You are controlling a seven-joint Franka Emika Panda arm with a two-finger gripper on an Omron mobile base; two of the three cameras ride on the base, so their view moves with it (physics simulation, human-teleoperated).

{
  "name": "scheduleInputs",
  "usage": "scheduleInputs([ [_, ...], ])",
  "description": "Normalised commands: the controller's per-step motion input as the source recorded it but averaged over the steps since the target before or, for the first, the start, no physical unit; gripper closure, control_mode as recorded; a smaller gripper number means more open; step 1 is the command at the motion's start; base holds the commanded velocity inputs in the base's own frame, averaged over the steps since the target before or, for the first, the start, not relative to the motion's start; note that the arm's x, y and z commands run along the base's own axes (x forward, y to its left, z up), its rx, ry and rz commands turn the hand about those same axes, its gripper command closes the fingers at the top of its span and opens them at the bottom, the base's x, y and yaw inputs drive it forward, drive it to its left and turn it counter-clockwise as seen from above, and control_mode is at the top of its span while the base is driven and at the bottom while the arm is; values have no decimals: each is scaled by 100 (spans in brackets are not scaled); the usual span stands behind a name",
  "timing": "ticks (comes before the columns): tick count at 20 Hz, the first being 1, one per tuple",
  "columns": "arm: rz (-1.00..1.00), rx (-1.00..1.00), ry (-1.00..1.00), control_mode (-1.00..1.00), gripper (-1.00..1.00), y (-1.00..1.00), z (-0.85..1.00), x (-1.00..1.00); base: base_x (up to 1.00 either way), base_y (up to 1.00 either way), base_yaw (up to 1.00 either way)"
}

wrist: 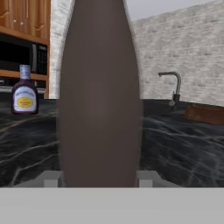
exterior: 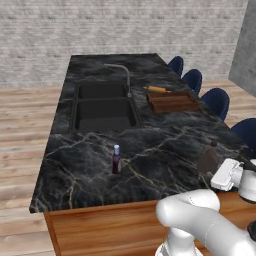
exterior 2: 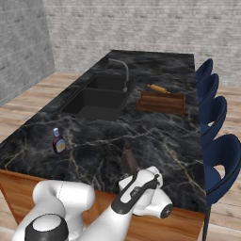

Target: Move the condiment bottle and syrup bottle from the cabinet to the dining counter.

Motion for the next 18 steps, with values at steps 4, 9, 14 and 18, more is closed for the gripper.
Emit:
scheduleInputs([
  [4, 0, 0, -8, -100, 100, 2, -11, 4, 0, 0, 0],
  [9, 0, 0, -13, -100, 100, 8, -19, 1, 0, 0, 0],
  [14, 0, 0, -4, -100, 100, 12, -8, 12, 0, 0, 0],
  [18, 0, 0, 0, -100, 100, 19, -1, 22, 0, 0, 0],
])
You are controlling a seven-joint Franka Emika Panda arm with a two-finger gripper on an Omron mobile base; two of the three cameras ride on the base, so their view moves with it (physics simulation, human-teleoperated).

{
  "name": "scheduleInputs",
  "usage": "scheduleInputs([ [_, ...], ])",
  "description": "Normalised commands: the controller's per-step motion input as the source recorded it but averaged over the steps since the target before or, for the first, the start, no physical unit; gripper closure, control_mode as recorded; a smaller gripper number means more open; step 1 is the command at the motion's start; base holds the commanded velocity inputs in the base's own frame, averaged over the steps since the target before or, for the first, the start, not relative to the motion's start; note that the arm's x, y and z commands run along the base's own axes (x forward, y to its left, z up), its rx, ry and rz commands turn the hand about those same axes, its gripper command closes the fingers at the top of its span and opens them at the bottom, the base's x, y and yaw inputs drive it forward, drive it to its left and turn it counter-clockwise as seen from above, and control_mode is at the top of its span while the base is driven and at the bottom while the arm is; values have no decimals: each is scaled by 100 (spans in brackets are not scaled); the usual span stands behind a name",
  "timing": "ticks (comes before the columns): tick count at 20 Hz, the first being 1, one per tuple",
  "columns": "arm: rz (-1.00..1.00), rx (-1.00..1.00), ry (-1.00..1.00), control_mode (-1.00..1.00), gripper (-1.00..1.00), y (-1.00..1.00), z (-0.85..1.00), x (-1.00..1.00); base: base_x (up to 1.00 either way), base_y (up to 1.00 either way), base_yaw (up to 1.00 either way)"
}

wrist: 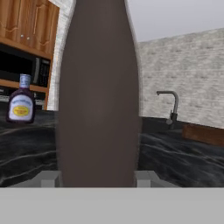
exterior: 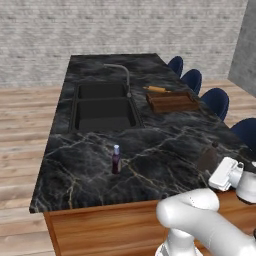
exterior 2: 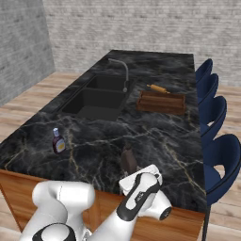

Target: Move the condiment bottle and syrup bottle from the cabinet to the dining counter.

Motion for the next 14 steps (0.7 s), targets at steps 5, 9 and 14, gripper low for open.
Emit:
scheduleInputs([
  [5, 0, 0, 0, -100, 100, 18, -8, 16, 0, 0, 0],
  [9, 0, 0, 0, -100, 100, 12, -18, 8, 0, 0, 0],
  [14, 0, 0, 0, -100, 100, 7, -18, 2, 0, 0, 0],
])
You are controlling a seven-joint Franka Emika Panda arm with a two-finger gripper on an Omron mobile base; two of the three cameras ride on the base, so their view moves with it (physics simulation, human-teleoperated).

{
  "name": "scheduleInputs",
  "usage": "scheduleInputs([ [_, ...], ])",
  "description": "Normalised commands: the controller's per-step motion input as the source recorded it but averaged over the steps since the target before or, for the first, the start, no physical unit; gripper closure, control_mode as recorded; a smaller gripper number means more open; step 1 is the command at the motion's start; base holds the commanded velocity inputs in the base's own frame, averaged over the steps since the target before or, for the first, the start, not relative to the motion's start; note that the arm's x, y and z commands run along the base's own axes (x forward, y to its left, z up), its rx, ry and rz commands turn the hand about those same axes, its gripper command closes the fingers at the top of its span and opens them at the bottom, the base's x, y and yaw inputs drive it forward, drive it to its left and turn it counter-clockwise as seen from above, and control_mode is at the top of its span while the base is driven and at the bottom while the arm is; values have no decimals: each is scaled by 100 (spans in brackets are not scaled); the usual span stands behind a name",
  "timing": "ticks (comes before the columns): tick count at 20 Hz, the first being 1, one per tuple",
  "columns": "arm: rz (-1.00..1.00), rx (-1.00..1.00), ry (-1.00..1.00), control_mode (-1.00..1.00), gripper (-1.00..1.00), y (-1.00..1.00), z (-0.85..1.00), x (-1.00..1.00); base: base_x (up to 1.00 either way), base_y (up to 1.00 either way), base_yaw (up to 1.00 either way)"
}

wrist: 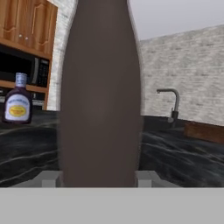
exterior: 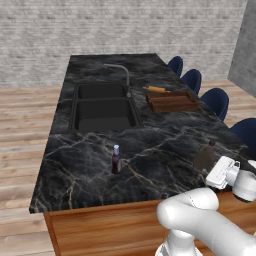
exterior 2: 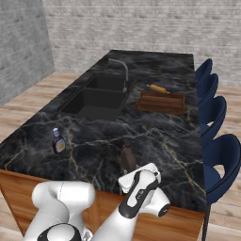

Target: Move the condiment bottle and syrup bottle from the cabinet to the dining counter.

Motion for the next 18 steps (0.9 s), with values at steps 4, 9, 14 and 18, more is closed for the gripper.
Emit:
scheduleInputs([
  [4, 0, 0, 0, -100, -100, 7, -19, 0, 0, 0, 0],
  [9, 0, 0, 0, -100, -100, 0, -3, 0, 0, 0, 0],
  [14, 0, 0, -2, -100, -100, 0, 0, 0, 0, 0, 0],
  [18, 0, 0, 0, -100, -100, 0, 0, 1, 0, 0, 0],
])
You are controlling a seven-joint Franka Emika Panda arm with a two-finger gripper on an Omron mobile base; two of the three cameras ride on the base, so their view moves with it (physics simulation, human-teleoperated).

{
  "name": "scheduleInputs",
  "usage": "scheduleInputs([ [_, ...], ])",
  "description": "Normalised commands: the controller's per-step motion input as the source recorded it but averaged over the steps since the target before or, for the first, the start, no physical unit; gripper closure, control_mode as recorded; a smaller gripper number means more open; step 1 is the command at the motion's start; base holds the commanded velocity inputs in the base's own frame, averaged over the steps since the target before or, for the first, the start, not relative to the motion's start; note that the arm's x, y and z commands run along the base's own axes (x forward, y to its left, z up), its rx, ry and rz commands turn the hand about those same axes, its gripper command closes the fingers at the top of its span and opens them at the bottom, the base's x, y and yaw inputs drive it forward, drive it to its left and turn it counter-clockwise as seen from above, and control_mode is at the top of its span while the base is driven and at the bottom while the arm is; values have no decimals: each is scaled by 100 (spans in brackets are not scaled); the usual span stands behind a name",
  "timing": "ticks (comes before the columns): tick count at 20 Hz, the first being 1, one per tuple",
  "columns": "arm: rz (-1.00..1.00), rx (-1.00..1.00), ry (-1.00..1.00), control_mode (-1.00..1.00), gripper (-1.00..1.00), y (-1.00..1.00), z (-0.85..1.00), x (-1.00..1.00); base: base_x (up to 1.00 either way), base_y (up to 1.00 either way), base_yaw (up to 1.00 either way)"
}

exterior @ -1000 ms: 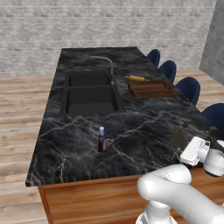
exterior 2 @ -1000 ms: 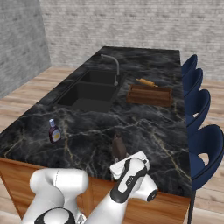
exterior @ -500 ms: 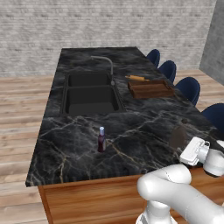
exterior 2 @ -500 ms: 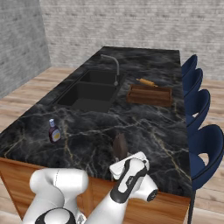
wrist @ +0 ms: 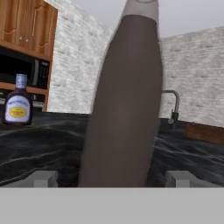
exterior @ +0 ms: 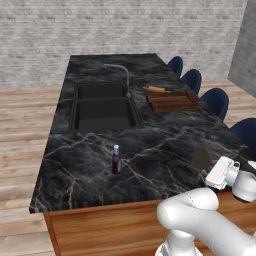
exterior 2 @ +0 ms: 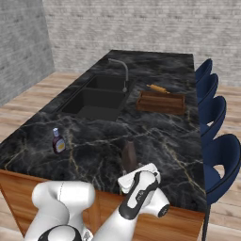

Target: Move the condiment bottle and syrup bottle from the cabinet to the dining counter.

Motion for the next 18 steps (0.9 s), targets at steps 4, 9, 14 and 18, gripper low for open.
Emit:
scheduleInputs([
  [4, 0, 0, 0, -100, -100, 0, 0, 0, 0, 0, 0],
  [9, 0, 0, 0, -100, -100, 0, 3, 0, 0, 0, 0],
  [14, 0, 0, -1, -100, -100, 0, 22, -11, 0, 0, 0],
  [18, -1, 0, -4, -100, -100, -2, 42, -32, 0, 0, 0],
])
